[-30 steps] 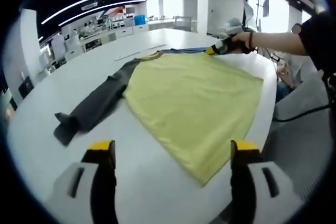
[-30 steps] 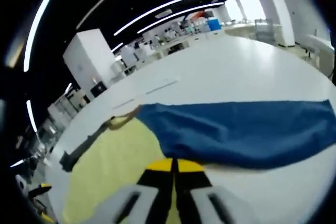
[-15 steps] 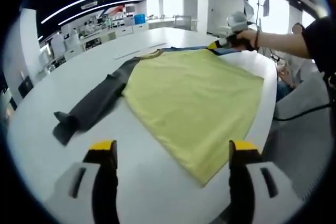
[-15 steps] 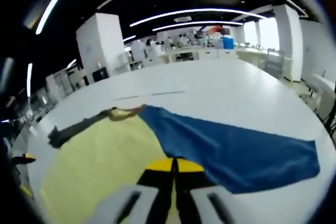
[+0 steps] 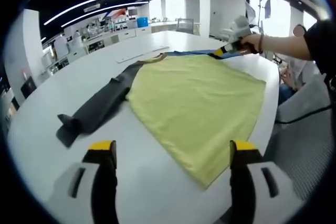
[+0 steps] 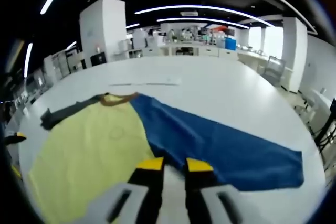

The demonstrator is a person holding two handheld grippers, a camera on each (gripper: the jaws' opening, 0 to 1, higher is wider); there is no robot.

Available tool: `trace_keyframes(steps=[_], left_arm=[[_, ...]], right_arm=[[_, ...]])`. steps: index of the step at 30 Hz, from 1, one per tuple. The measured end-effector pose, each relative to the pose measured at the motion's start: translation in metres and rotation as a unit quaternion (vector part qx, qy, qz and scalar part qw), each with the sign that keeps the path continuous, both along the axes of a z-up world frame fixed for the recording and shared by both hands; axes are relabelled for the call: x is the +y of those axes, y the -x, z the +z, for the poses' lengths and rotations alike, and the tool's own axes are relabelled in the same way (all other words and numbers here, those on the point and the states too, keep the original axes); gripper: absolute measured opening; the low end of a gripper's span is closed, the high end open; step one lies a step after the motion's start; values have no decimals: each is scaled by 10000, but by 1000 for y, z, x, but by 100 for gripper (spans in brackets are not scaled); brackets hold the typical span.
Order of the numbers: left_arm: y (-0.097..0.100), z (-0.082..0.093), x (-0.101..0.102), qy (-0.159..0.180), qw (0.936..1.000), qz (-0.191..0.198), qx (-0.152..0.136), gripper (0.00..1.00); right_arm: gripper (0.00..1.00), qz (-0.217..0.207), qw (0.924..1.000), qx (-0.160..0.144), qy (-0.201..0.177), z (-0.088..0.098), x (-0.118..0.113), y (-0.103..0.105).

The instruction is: Fold the garment on the visible template until the final outline fits inside the template.

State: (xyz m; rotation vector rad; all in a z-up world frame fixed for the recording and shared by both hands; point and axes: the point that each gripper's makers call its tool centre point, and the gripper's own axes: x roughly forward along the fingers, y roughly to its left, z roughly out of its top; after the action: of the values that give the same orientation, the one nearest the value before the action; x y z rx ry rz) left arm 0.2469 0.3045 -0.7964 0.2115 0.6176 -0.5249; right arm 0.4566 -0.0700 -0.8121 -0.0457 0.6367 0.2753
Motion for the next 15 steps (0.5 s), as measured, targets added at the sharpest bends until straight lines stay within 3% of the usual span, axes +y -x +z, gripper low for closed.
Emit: trace_keyframes(steps=[3,7,10,13,15], left_arm=[[-2,4,0,13,10000,7,-71,91],[-3,8,0,55,9998,62,-164,96],[-8,15,3,230,9990,241,-300,99],[-10,19,1,337,9985,302,-299,99],[-10,22,0,326,9985,298,-321,99]], right_arm=[[22,-96,9999,-75,-106,10,-14,-2],[32,-334,9992,-176,150,19,-42,0],[36,-563,9983,-56,-139,21,-62,-1],[50,-685,9975,-14,-160,22,-74,5],[57,-781,9967,196,-136,14,-91,5]])
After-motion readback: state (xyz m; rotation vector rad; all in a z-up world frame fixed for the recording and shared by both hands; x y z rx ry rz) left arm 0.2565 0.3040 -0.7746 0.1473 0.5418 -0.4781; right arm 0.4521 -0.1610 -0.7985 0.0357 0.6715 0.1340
